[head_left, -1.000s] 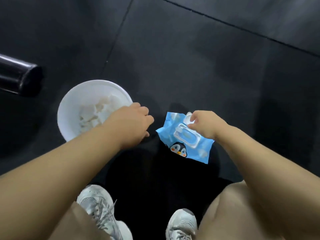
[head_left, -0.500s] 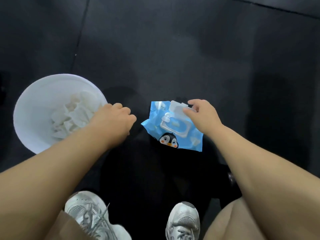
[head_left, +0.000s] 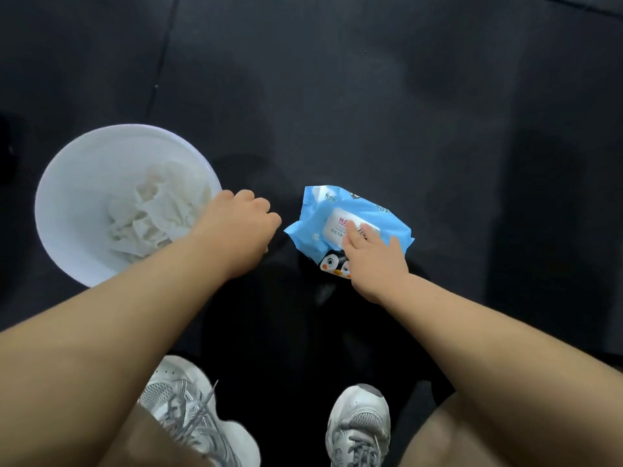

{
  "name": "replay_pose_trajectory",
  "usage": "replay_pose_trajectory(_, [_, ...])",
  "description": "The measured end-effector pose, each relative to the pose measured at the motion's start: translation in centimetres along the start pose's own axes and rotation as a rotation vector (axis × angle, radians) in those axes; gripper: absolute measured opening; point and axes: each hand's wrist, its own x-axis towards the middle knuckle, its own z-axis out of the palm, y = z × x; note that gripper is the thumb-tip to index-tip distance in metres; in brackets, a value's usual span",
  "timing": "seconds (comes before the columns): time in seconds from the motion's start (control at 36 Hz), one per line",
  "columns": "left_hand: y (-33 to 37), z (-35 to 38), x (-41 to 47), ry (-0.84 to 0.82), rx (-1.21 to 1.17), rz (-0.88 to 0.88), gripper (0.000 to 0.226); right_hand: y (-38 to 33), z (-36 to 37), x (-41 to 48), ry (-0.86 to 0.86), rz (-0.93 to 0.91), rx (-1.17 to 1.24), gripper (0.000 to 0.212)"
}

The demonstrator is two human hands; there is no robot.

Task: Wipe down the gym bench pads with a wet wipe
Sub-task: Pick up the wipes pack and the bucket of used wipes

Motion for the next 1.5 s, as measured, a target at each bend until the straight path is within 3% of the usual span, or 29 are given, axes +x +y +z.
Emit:
replay_pose_trajectory(0.06, [0.1, 0.3, -0.4, 0.027, -0.011, -0.003, 0.023, -0.1, -0.5, 0.2, 0.123, 0.002, -0.024, 0.043])
replay_pose_trajectory(0.14, [-0.1, 1.0, -1.1, 0.213, -0.046, 0.048, 0.025, 0.3, -1.6, 0.8, 0.274, 0.044, 0.020, 0.025])
replay_pose_trajectory(0.19, [-0.1, 1.1, -1.5, 0.259, -0.070, 0.032, 0.030, 1.1, -1.9, 1.5, 0.321, 0.113, 0.070, 0.038])
replay_pose_trajectory(0.25, [0.1, 1.3, -2.0, 0.300, -0.071, 0.005, 0.030, 2.4, -1.9, 2.3, 0.318, 0.189, 0.161, 0.065])
replay_pose_trajectory(0.31, [0.4, 1.5, -2.5, 0.351, -0.082, -0.026, 0.031, 3.4, -2.1, 2.6, 0.198, 0.257, 0.320, 0.090])
replay_pose_trajectory(0.36, [0.6, 2.0, -3.0, 0.400, -0.086, -0.064, 0.033, 3.9, -2.2, 2.7, 0.072, 0.323, 0.476, 0.099])
replay_pose_trajectory(0.42, [0.6, 2.5, -3.3, 0.473, -0.092, -0.092, 0.030, 3.9, -2.3, 2.9, 0.049, 0.369, 0.490, 0.095])
replay_pose_trajectory(0.56, [0.5, 3.6, -3.9, 0.554, -0.013, -0.183, 0.028, 3.5, -2.9, 2.1, -0.098, 0.446, 0.681, 0.060])
replay_pose_trajectory(0.69, [-0.3, 5.5, -5.2, 0.663, -0.056, -0.221, 0.025, 2.1, -4.3, 0.6, -0.083, 0.406, 0.688, 0.057])
replay_pose_trajectory(0.75, [-0.4, 6.3, -5.9, 0.678, -0.081, -0.259, 0.035, 1.1, -5.5, 0.1, -0.045, 0.358, 0.662, 0.055])
replay_pose_trajectory(0.92, [-0.1, 7.2, -6.2, 0.549, -0.037, -0.321, 0.054, -2.3, -8.4, -0.8, 0.076, 0.194, 0.405, 0.044])
replay_pose_trajectory(1.08, [-0.3, 5.4, -4.8, 0.470, 0.059, -0.387, 0.049, -2.7, -8.9, -0.9, 0.060, 0.192, 0.386, 0.041])
replay_pose_trajectory(1.22, [-0.3, 5.7, -4.3, 0.338, 0.000, -0.380, 0.086, -2.4, -8.6, -1.1, 0.010, 0.211, 0.445, 0.044])
replay_pose_trajectory(1.36, [-0.1, 5.3, -4.4, 0.380, 0.031, -0.399, 0.067, -2.8, -8.9, -0.9, 0.040, 0.190, 0.410, 0.043])
replay_pose_trajectory(1.5, [0.8, 3.9, -5.3, 0.141, -0.097, -0.438, 0.073, -3.2, -9.0, -1.1, 0.021, 0.178, 0.382, 0.038])
